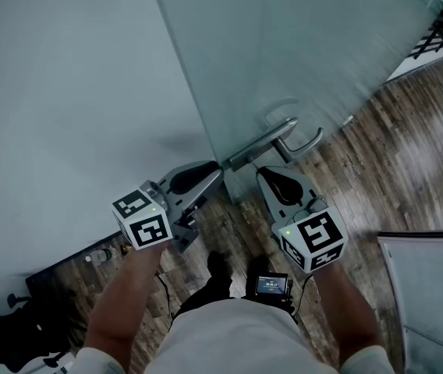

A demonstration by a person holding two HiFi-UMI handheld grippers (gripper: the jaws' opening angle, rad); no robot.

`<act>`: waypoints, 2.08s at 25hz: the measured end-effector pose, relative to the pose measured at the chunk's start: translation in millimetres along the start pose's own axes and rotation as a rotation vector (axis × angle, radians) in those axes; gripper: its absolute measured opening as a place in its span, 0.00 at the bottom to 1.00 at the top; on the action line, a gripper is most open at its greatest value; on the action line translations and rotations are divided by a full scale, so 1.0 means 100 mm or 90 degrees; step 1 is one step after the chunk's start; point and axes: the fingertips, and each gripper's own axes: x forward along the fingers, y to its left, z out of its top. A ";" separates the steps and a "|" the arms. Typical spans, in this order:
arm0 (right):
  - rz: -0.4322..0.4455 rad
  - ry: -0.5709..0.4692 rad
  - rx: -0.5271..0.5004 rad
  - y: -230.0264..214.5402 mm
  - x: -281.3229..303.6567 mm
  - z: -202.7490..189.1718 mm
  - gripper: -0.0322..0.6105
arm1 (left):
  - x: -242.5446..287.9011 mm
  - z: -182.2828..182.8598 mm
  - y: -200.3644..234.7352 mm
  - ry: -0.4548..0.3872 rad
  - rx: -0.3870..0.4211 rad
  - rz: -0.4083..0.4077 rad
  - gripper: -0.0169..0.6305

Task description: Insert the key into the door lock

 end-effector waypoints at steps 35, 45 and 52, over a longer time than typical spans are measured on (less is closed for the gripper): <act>0.006 -0.028 0.057 -0.02 0.02 0.03 0.08 | -0.01 0.00 -0.01 -0.002 0.014 -0.003 0.13; -0.009 -0.045 0.066 -0.06 -0.11 0.12 0.08 | -0.05 0.07 -0.03 -0.034 0.013 0.010 0.13; -0.039 -0.037 0.079 -0.15 -0.20 0.09 0.08 | -0.08 0.04 -0.11 -0.040 0.009 0.009 0.13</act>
